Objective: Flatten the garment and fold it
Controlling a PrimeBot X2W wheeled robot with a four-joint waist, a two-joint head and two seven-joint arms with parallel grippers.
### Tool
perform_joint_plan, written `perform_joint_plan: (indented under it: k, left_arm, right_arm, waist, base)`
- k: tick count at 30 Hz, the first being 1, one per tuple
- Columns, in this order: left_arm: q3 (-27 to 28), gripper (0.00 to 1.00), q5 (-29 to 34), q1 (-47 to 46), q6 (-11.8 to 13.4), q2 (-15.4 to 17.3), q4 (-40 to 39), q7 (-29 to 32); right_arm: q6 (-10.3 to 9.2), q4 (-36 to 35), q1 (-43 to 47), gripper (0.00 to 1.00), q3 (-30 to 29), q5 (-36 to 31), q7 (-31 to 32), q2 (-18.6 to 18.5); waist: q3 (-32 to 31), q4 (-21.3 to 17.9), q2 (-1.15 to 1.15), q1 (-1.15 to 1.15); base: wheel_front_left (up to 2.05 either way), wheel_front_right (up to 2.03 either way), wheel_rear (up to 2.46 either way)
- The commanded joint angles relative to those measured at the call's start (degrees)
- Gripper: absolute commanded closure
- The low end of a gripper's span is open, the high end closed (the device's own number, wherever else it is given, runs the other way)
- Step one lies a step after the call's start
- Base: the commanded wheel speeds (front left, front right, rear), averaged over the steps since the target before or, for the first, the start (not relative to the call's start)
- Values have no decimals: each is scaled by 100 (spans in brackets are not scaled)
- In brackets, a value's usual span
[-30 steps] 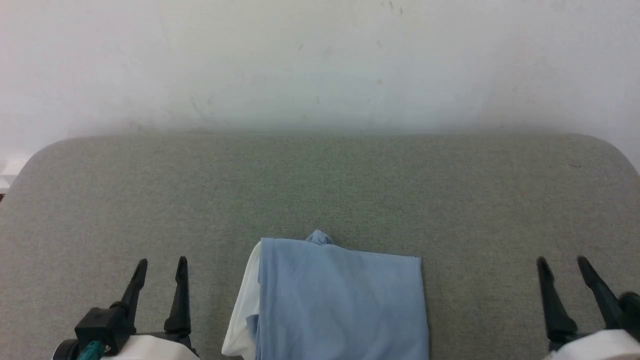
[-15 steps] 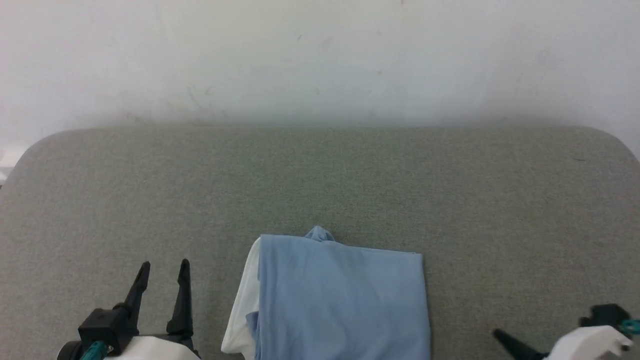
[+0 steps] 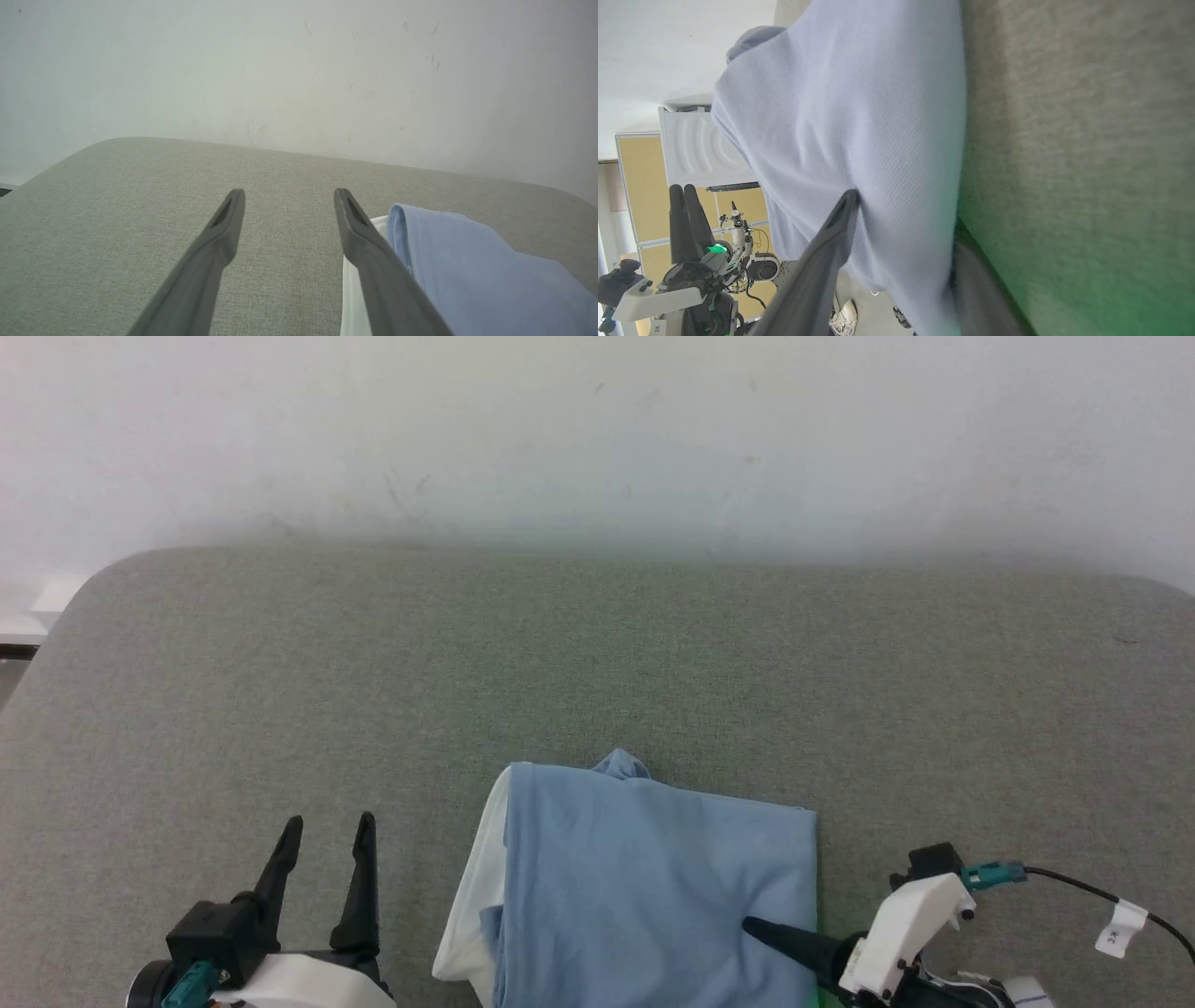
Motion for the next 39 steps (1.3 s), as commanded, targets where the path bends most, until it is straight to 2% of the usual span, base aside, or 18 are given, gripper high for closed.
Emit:
perform_joint_plan:
  k: [1, 5, 9, 12, 15, 19, 23, 27, 32, 39]
  left_arm:
    - [5, 0, 47, -82, -28, -13, 21, -28]
    - [29, 0, 56, -34, -16, -25, 35, -28]
    - [55, 0, 75, 29, 1, -37, -9, -28]
    - [96, 0, 77, 84, 14, -57, -78, -28]
    - [136, 0, 91, 114, 15, -85, -171, -28]
    - [141, 0, 140, 8, -43, -109, -313, -28]
    - [130, 0, 209, -284, -145, -35, -416, -28]
    - [18, 0, 322, -756, -324, 111, -460, 25]
    - [-130, 0, 424, -1374, -523, 213, -531, 124]
    - [-313, 0, 508, -1958, -680, 173, -544, 125]
  right_arm:
    - [-4, 82, -66, 100, 55, 14, -49, 16]
    - [-4, -23, -202, 100, 234, -323, -327, -95]
    - [-4, -481, -228, 100, 700, -1283, -747, -607]
    - [-4, -800, -279, 100, 1036, -2263, -1000, -1019]
    - [-4, -1031, -363, 100, 1182, -3004, -970, -1296]
    - [-4, -1197, -493, 100, 1110, -3580, -728, -1608]
    - [-4, -1103, -730, 100, 846, -3881, -611, -1854]
    - [-4, -699, -991, 100, 412, -4137, -753, -2029]
    - [-4, -28, -1347, 100, -219, -4501, -1109, -2234]
    - [-4, 761, -1896, 100, -1438, -5221, -2037, -2364]
  waist:
    - [-20, 5, 0, 0]
    - [-95, -62, 0, 0]
    - [-137, -292, 0, 0]
    - [-104, -617, 0, 0]
    - [-3, -1048, 0, 0]
    - [309, -1610, 0, 0]
    - [842, -2075, 0, 0]
    - [1405, -2258, 0, 0]
    - [1997, -2194, 0, 0]
    - [2418, -1895, 0, 0]
  base:
    - [0, 0, 0]
    - [0, 0, 0]
    - [0, 0, 0]
    - [0, 0, 0]
    - [0, 0, 0]
    - [0, 0, 0]
    - [0, 0, 0]
    - [0, 0, 0]
    - [0, 0, 0]
    - [0, 0, 0]
